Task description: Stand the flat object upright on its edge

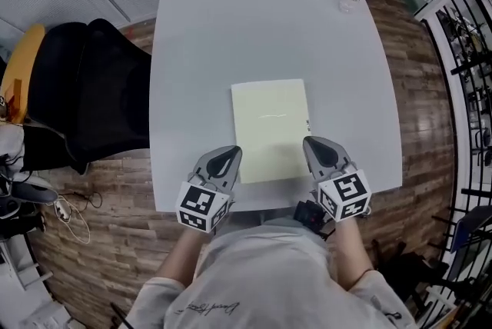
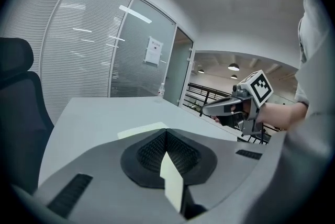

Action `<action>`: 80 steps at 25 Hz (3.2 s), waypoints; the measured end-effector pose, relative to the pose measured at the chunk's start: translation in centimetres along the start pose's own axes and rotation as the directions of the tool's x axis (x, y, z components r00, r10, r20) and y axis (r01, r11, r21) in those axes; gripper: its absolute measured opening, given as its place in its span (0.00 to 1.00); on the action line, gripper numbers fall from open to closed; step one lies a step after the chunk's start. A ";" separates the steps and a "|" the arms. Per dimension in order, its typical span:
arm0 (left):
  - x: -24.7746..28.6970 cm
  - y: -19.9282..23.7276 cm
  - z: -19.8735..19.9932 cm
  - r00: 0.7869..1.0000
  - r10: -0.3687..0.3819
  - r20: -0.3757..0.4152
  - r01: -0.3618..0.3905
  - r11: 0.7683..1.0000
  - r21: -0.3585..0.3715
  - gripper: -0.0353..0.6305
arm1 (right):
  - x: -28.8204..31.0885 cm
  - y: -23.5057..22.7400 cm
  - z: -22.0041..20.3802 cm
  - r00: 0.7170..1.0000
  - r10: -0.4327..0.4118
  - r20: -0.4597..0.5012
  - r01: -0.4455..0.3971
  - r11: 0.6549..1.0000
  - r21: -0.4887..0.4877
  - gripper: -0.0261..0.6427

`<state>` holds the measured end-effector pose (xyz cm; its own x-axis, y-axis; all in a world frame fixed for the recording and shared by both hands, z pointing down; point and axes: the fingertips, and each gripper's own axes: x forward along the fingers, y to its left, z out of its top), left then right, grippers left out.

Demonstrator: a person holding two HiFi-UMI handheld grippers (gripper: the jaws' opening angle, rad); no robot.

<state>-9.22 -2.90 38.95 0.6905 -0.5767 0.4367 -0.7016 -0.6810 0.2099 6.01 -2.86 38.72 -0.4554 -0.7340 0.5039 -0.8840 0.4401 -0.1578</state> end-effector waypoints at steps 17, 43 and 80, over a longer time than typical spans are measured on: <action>1.1 1.1 -4.2 0.996 0.018 -0.084 -0.024 0.997 -0.072 0.07 | 0.9 -1.5 -4.4 0.995 -0.011 -0.102 0.013 1.000 0.022 0.08; 4.2 3.8 -9.2 0.975 0.038 -0.220 -0.078 0.981 -0.179 0.12 | 3.6 -5.8 -9.3 0.972 -0.045 -0.232 0.065 0.995 0.080 0.13; 8.7 7.1 -12.6 0.948 -0.175 -0.264 0.010 0.849 -0.529 0.48 | 8.4 -8.6 -13.2 0.922 0.203 -0.330 -0.046 0.902 0.428 0.45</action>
<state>-10.47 -7.09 55.22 0.7312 -0.3084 0.6084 -0.6820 -0.3451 0.6448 11.16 -6.03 55.52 -0.5645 -0.4163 0.7128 -0.8224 0.2091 -0.5292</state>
